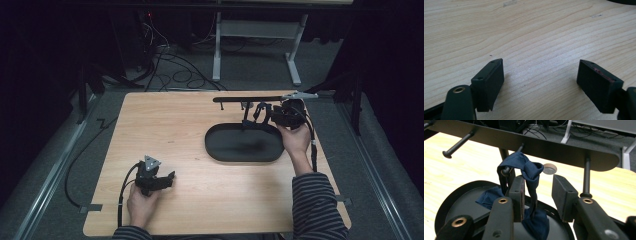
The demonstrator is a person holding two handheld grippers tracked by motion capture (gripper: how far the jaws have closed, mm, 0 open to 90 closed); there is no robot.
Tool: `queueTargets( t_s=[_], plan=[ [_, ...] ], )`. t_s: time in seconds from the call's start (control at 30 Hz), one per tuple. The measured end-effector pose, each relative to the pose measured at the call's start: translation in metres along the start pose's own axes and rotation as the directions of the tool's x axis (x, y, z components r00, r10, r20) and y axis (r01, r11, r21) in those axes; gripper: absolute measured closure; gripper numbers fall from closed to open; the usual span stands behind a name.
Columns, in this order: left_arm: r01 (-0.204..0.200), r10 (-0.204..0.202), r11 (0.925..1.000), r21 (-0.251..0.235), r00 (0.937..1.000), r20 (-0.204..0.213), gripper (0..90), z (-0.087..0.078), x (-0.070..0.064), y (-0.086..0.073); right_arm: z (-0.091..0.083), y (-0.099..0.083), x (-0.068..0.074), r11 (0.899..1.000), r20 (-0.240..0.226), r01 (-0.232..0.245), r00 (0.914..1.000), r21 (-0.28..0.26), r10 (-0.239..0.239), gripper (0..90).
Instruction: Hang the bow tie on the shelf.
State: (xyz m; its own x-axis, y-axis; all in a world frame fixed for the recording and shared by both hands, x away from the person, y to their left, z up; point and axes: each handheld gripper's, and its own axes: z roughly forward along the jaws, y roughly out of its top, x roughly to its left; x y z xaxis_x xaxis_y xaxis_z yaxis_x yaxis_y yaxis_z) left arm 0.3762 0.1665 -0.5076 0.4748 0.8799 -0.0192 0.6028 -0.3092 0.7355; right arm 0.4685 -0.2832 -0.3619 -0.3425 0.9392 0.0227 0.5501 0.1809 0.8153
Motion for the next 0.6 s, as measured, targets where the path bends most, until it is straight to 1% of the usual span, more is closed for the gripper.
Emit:
queueTargets(
  t_s=[0.1,0.13,0.27,0.4,0.43,0.6],
  plan=[
    [0.0,0.0,1.0,0.0,1.0,0.0,22.2,0.0,0.0,0.0,0.0,-0.001,0.0,1.0,-0.001,0.0,1.0,0.005,0.0,61.3],
    [0.0,0.0,1.0,0.0,1.0,0.0,22.2,0.0,0.0,0.0,0.0,-0.002,-0.001,1.0,-0.003,-0.001,1.0,0.007,0.001,59.1],
    [0.0,0.0,1.0,0.0,1.0,0.0,22.2,0.0,0.0,0.0,-0.001,-0.003,-0.002,1.0,-0.012,-0.003,0.9999,0.014,0.003,56.4],
    [0.0,0.0,1.0,0.0,1.0,0.0,22.3,0.0,0.0,0.0,-0.007,-0.003,-0.002,1.0,-0.018,-0.014,0.9997,-0.007,0.014,55.2],
    [0.0,0.0,1.0,0.0,1.0,0.0,22.3,0.0,0.0,0.0,-0.011,-0.004,0.0,1.0,-0.017,-0.015,0.9998,-0.02,0.014,55.2],
    [0.001,-0.001,1.0,0.0,1.0,0.0,22.7,0.0,0.0,0.0,-0.022,-0.007,0.003,0.999,-0.014,-0.005,0.9999,-0.039,0.004,55.5]
  ],
)
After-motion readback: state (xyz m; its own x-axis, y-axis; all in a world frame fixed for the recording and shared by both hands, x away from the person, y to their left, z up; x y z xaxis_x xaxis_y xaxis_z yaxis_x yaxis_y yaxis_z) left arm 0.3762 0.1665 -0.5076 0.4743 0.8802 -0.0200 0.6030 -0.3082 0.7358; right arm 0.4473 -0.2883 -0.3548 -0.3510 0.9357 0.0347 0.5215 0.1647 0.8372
